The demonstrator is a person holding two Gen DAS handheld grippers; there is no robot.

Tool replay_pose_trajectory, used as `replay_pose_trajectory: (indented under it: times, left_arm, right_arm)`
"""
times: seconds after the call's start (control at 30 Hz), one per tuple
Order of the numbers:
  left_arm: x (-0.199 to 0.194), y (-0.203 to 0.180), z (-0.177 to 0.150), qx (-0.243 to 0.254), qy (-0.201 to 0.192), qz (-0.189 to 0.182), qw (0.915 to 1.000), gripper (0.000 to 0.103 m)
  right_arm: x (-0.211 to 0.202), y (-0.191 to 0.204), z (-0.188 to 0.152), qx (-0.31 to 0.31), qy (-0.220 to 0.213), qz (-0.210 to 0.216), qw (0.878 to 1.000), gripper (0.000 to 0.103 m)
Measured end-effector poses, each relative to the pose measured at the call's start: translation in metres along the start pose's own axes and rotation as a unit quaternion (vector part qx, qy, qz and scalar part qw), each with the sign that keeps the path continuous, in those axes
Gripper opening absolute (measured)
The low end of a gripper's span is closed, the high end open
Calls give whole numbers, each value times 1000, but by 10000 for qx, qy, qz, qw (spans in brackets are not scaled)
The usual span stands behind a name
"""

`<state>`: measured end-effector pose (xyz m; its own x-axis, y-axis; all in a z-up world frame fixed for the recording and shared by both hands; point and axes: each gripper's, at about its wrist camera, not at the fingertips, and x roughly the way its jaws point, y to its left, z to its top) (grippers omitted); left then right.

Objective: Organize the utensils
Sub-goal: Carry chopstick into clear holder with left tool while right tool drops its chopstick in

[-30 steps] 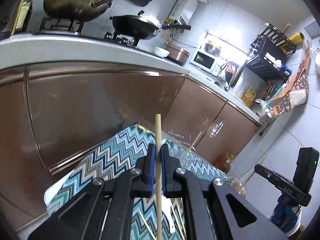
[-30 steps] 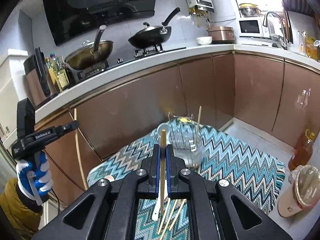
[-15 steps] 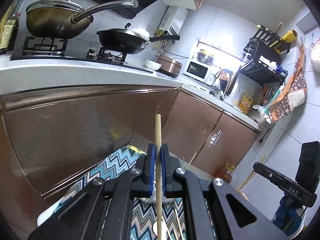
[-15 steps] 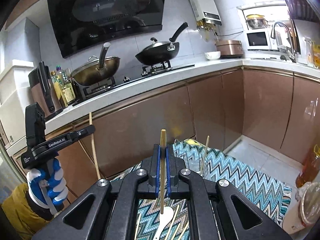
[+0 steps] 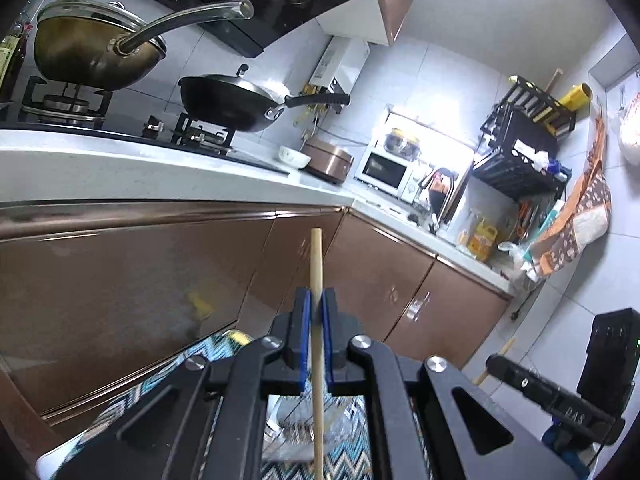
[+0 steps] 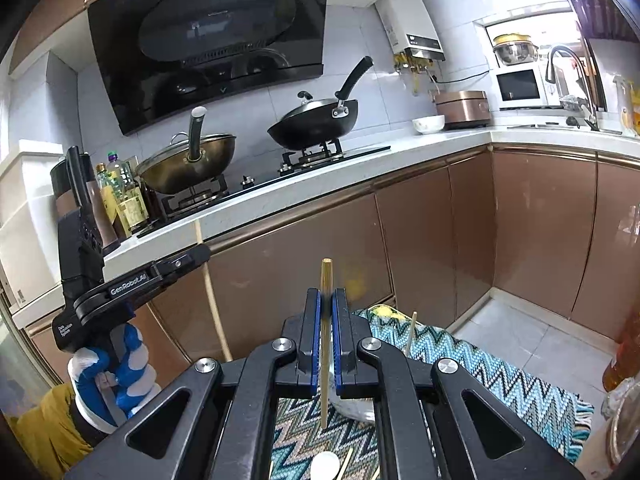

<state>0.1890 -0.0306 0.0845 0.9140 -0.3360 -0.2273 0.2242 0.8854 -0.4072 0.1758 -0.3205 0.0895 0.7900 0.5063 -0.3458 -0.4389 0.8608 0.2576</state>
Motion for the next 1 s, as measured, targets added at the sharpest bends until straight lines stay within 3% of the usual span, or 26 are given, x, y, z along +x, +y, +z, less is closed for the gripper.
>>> replay_pose_trajectory:
  times: [0.17, 0.37, 0.53, 0.73, 0.8, 0.87, 1.0]
  left_arm:
    - [31, -10, -3, 71, -299, 213, 9993, 5]
    - [73, -20, -32, 343, -659, 738, 9945, 5]
    - [103, -18, -72, 522, -836, 1176, 9882, 5]
    - [123, -8, -103, 402, -618, 1170, 9904, 7]
    - [122, -5, -106, 384, -482, 1117, 9918, 14]
    - [115, -4, -104, 319, -383, 998, 9938, 32]
    - [85, -9, -88, 482, -247, 918, 9943, 35]
  right_arm:
    - [12, -8, 8, -45, -177, -30, 9998, 5]
    - [33, -12, 12, -391, -457, -450, 9972, 5]
    - [68, -20, -14, -649, -428, -868, 9932, 5]
    - [104, -29, -63, -800, -31, -1120, 9905, 6]
    - [105, -30, -72, -808, 77, -1114, 9905, 8]
    - [100, -29, -76, -801, 119, -1152, 9900, 16]
    - [79, -20, -68, -790, 50, -1181, 9898, 20]
